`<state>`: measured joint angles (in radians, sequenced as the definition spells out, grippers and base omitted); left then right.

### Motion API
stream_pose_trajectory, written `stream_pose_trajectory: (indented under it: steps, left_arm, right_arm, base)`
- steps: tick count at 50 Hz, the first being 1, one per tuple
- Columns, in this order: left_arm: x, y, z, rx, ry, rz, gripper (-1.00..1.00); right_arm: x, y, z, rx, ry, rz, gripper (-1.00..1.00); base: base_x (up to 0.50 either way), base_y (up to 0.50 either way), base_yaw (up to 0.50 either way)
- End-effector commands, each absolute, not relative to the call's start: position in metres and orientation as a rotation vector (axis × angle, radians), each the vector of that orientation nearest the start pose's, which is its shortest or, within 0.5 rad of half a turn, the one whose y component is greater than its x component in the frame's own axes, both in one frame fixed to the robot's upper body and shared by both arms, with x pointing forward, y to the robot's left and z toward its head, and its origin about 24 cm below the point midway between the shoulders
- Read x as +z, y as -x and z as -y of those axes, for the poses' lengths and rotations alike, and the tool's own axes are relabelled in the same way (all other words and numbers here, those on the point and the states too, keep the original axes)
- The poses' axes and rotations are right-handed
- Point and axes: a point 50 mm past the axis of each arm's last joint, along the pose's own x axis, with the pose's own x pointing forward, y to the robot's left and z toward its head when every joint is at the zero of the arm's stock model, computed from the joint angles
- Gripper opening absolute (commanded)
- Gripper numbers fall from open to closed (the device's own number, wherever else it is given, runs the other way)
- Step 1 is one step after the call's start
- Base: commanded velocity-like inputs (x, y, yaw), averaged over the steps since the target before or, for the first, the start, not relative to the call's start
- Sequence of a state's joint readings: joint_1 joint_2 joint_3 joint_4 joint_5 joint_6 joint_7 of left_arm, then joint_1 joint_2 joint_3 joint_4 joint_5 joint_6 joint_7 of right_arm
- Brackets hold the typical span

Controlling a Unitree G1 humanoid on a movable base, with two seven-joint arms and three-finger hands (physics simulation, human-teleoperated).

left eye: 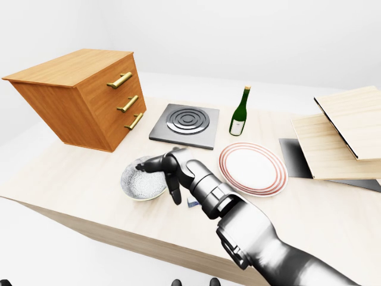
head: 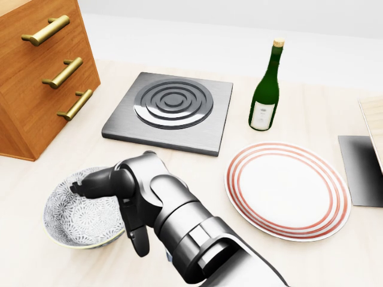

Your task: Pick up the akita bowl and put it on the plate.

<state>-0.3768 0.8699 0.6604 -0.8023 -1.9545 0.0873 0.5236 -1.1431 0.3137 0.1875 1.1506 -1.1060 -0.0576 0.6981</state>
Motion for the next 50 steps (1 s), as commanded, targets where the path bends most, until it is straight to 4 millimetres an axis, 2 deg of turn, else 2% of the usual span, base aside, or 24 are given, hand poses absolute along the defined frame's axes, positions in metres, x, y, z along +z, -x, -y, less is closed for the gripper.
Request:
stream_pose_trajectory:
  steps: [1, 17, 39, 40, 41, 42, 43, 45, 46, 47, 48, 50]
  left_arm:
    - [0.351, -0.150, -0.230, -0.469, 0.817, 0.758, 1.00]
    - [0.351, -0.150, -0.231, -0.467, 0.820, 0.758, 1.00]
    - [0.350, -0.149, -0.231, -0.471, 0.825, 0.754, 1.00]
    - [0.350, -0.149, -0.231, -0.471, 0.826, 0.753, 1.00]
    - [0.350, -0.149, -0.231, -0.471, 0.826, 0.753, 1.00]
    - [0.350, -0.149, -0.231, -0.471, 0.826, 0.754, 1.00]
    - [0.350, -0.149, -0.231, -0.471, 0.826, 0.753, 1.00]
    - [0.350, -0.149, -0.231, -0.472, 0.826, 0.752, 1.00]
    - [0.350, -0.149, -0.231, -0.473, 0.827, 0.752, 1.00]
    - [0.350, -0.149, -0.231, -0.473, 0.827, 0.752, 1.00]
    - [0.350, -0.149, -0.231, -0.474, 0.828, 0.750, 1.00]
    - [0.350, -0.148, -0.231, -0.475, 0.828, 0.751, 1.00]
  right_arm:
    - [0.089, -0.328, -0.076, 1.247, 1.317, -0.163, 1.00]
    - [0.078, -0.322, -0.077, 1.270, 1.273, -0.202, 1.00]
    - [0.070, -0.320, -0.074, 1.259, 1.319, -0.236, 1.00]
    - [0.069, -0.320, -0.074, 1.258, 1.325, -0.239, 0.55]
    - [0.069, -0.320, -0.073, 1.258, 1.335, -0.238, 0.47]
    - [0.069, -0.320, -0.073, 1.257, 1.335, -0.237, -0.15]
    - [0.069, -0.320, -0.073, 1.256, 1.336, -0.237, -0.38]
    - [0.069, -0.320, -0.073, 1.257, 1.339, -0.237, -0.65]
    - [0.067, -0.321, -0.071, 1.256, 1.394, -0.237, -0.79]
    - [0.067, -0.321, -0.071, 1.256, 1.397, -0.237, -0.79]
    - [0.065, -0.320, -0.071, 1.259, 1.382, -0.245, -1.00]
    - [0.064, -0.319, -0.072, 1.262, 1.392, -0.247, -1.00]
  base:
    - [0.00, 0.00, 0.00]
    - [0.00, 0.00, 0.00]
    - [0.00, 0.00, 0.00]
    - [0.00, 0.00, 0.00]
    - [0.00, 0.00, 0.00]
    - [0.00, 0.00, 0.00]
    - [0.00, 0.00, 0.00]
    - [0.00, 0.00, 0.00]
    - [0.00, 0.00, 0.00]
    - [0.00, 0.00, 0.00]
    - [0.00, 0.00, 0.00]
    - [0.00, 0.00, 0.00]
